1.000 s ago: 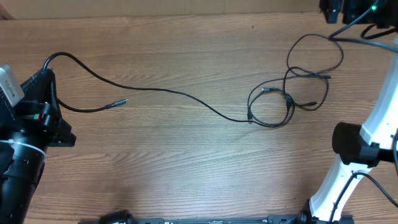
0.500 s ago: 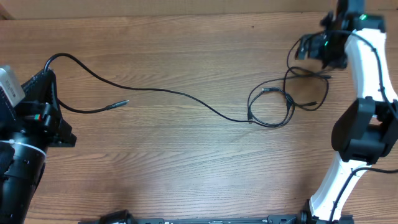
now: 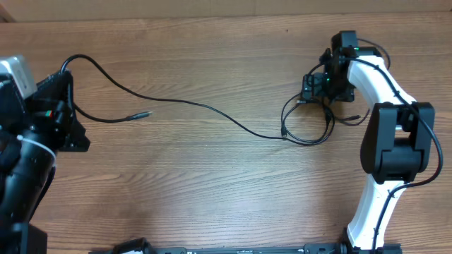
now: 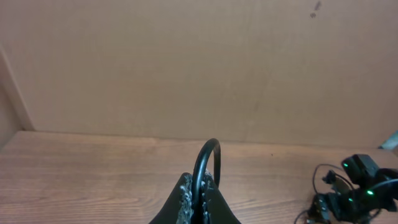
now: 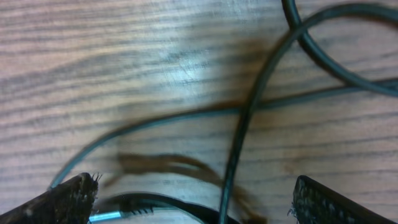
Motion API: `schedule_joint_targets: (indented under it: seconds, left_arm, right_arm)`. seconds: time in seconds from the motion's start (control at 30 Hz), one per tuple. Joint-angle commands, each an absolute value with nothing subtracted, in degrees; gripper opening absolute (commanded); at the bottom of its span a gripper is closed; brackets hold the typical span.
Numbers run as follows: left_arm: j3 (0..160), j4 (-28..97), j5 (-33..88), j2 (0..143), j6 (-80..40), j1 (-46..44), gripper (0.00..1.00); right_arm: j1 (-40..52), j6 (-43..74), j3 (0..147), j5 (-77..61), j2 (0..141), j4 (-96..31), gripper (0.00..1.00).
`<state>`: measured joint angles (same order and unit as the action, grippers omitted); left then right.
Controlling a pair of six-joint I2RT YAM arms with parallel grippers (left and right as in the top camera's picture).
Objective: Untangle cables
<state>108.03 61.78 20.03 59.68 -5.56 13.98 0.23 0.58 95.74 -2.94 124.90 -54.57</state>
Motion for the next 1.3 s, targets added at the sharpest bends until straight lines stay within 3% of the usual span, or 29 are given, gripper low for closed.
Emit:
schedule_joint_targets:
  seconds: [0.0, 0.27, 0.33, 0.43, 0.47, 0.53, 0.63, 0.97, 1.27]
  left_arm:
    - [108.0, 61.7, 22.1, 59.7, -5.3, 14.2, 0.04]
    - [108.0, 61.4, 22.1, 59.7, -5.1, 14.2, 0.04]
    - [108.0, 61.4, 22.1, 59.7, -5.1, 14.2, 0.04]
    - [108.0, 61.3, 22.1, 59.7, -5.1, 14.2, 0.04]
    - [108.0, 61.2, 22.1, 59.7, -5.1, 14.2, 0.04]
    - [108.0, 61.2, 22.1, 59.7, -5.1, 14.2, 0.04]
    - [108.0, 61.2, 22.1, 59.7, -5.1, 14.2, 0.04]
    - [108.0, 61.2, 22.1, 59.8, -5.1, 14.2, 0.04]
    - [108.0, 61.3, 22.1, 59.9, -5.1, 14.2, 0.04]
  right_arm:
    - [-0.3, 5.0, 95.6, 2.9, 124.3, -53.3, 1.00]
    - [-1.9, 6.0, 93.8, 2.9, 124.3, -52.5, 0.93]
    - [-2.0, 6.0, 92.7, 2.9, 124.3, -52.2, 0.88]
    - [-2.0, 6.0, 91.4, 2.9, 124.3, -51.4, 0.59]
    - [-2.0, 6.0, 91.1, 2.9, 124.3, -51.2, 0.44]
    - [-2.0, 6.0, 91.0, 2.5, 124.3, -51.2, 0.22]
    - [-2.0, 6.0, 91.0, 2.4, 124.3, -51.0, 0.04]
    - [-2.3, 6.0, 98.0, 5.2, 123.9, -55.3, 0.04]
    - [-2.3, 6.0, 132.3, 9.4, 123.7, -76.4, 0.04]
